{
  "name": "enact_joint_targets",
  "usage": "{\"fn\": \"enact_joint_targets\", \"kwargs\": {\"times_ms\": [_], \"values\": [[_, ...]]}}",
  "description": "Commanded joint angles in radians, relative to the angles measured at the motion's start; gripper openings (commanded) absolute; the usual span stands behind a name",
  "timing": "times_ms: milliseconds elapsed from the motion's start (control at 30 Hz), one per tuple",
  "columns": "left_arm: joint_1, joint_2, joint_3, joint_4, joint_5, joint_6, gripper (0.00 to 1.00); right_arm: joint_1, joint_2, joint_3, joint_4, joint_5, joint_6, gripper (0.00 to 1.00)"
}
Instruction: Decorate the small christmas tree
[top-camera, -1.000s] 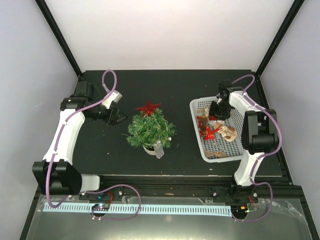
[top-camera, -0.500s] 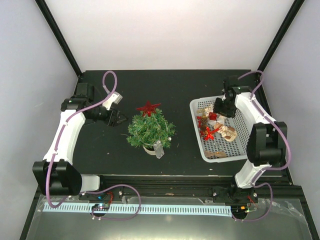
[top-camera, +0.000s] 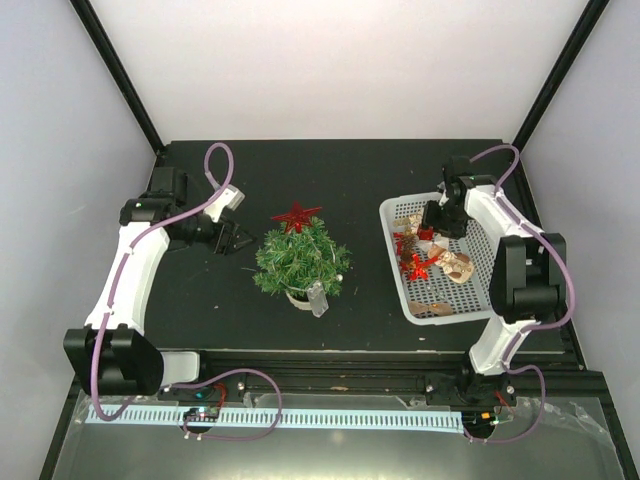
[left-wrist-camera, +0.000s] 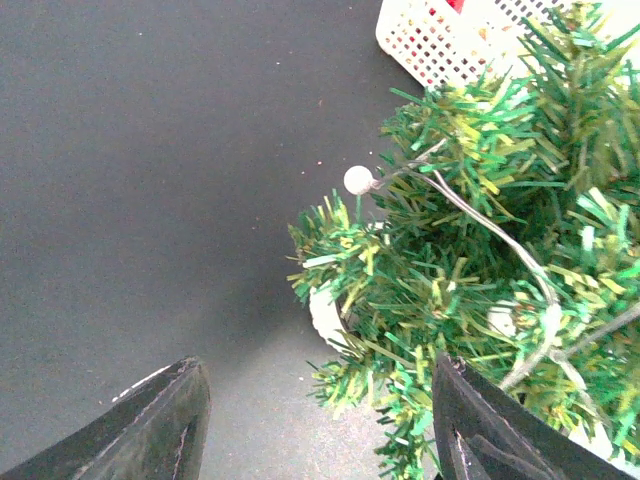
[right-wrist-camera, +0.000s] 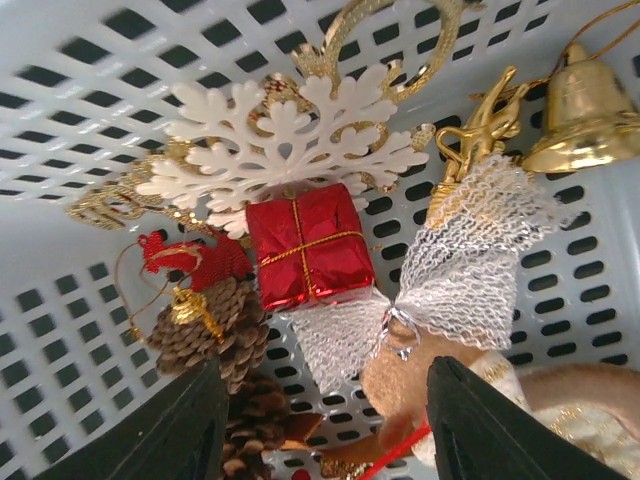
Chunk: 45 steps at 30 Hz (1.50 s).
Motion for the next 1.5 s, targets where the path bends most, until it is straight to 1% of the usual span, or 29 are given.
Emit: {"fn": "enact_joint_targets", "kwargs": {"times_ms": [0, 633, 700, 833, 933, 1000, 1100, 1367, 1467], "values": [[0.005, -0.046, 0.029, -0.046, 0.021, 0.035, 0.62, -0.002, 0.055, 0.019, 0.035, -0.01, -0.016, 0.56], [0.004, -0.047, 0.024, -0.053, 0.021, 0.031, 0.62, -0.002, 0.173, 0.047, 0.091, -0.05, 0.005, 0.5], [0.005, -0.047, 0.023, -0.053, 0.02, 0.032, 0.61, -0.002, 0.178, 0.043, 0.097, -0.054, 0.009, 0.47], [0.005, -0.045, 0.022, -0.047, 0.022, 0.029, 0.62, -0.002, 0.176, 0.038, 0.097, -0.046, 0.013, 0.36], [0.005, -0.043, 0.022, -0.041, 0.025, 0.022, 0.62, -0.002, 0.15, 0.029, 0.097, -0.032, 0.017, 0.31], [0.004, -0.044, 0.021, -0.036, 0.029, 0.018, 0.61, -0.002, 0.125, 0.024, 0.091, -0.022, 0.02, 0.29], [0.005, -0.044, 0.018, -0.029, 0.036, 0.015, 0.62, -0.002, 0.085, 0.014, 0.076, -0.01, 0.024, 0.29], [0.004, -0.048, 0.004, -0.019, 0.044, 0.015, 0.62, 0.002, -0.097, -0.008, 0.021, 0.027, 0.051, 0.29], [0.004, -0.045, -0.005, -0.019, 0.039, 0.02, 0.62, 0.043, -0.169, 0.028, -0.038, 0.062, 0.033, 0.29]]}}
